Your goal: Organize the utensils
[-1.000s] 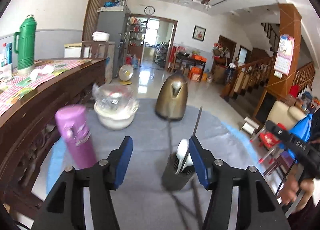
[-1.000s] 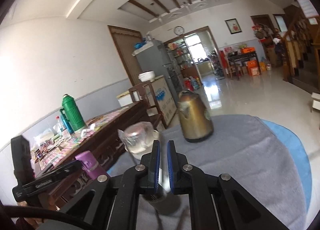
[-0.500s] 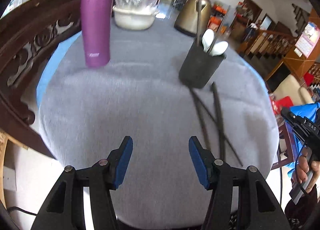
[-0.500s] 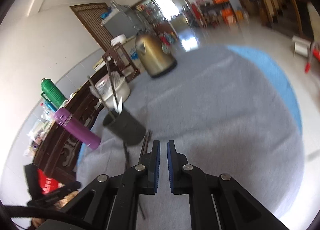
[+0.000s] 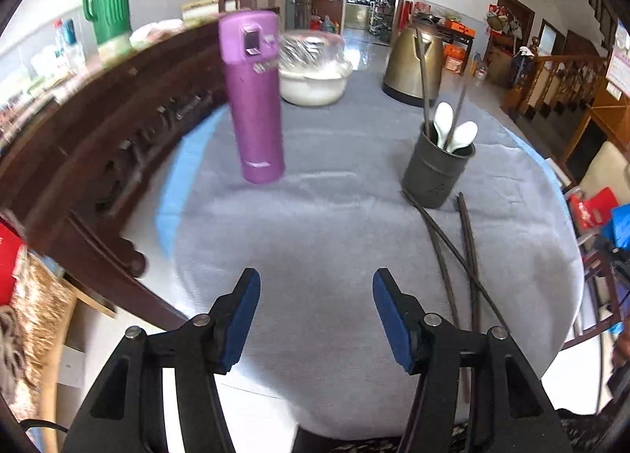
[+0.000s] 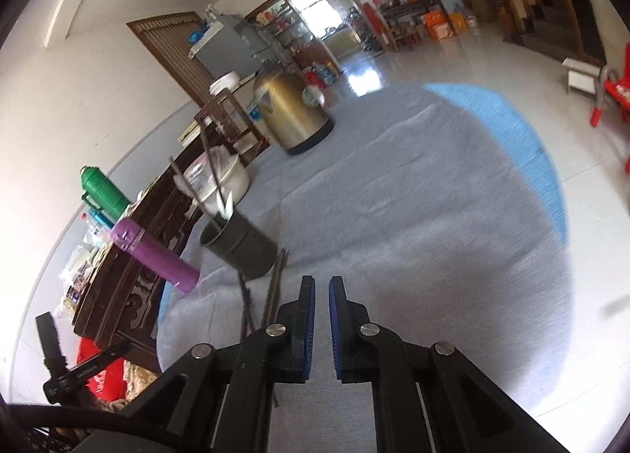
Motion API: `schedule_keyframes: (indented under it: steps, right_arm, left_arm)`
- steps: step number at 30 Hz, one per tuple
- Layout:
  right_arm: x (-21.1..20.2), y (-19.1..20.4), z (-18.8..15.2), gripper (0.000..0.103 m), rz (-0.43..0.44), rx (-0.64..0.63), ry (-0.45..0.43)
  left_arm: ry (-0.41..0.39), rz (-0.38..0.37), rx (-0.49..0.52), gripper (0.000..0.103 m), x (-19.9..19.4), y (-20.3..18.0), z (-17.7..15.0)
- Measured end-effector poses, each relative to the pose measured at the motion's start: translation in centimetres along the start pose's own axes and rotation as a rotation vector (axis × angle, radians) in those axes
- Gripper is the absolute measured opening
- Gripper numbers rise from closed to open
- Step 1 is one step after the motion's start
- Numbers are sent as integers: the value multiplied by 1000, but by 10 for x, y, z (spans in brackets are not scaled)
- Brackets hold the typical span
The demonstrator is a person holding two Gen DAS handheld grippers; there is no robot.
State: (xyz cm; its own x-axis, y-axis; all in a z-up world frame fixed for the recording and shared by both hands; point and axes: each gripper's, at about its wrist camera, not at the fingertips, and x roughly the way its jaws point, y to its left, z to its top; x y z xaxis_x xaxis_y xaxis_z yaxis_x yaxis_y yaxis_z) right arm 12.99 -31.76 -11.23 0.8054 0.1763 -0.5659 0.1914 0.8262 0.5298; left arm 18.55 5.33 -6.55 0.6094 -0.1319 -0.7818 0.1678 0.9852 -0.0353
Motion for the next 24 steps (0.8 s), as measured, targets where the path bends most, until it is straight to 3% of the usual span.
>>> schedule_keyframes:
  steps: [7, 12, 24]
  right_arm:
    - [-55, -12, 27, 9, -110, -37, -77]
    - [-77, -7, 39, 9, -138, -65, -113]
    - [-55, 35, 29, 9, -24, -96, -105]
  left_arm:
    - [-42, 69, 42, 61, -39, 15, 5]
    - [-73, 81, 70, 61, -60, 21, 6]
    - [-119, 7, -17, 61, -56, 26, 0]
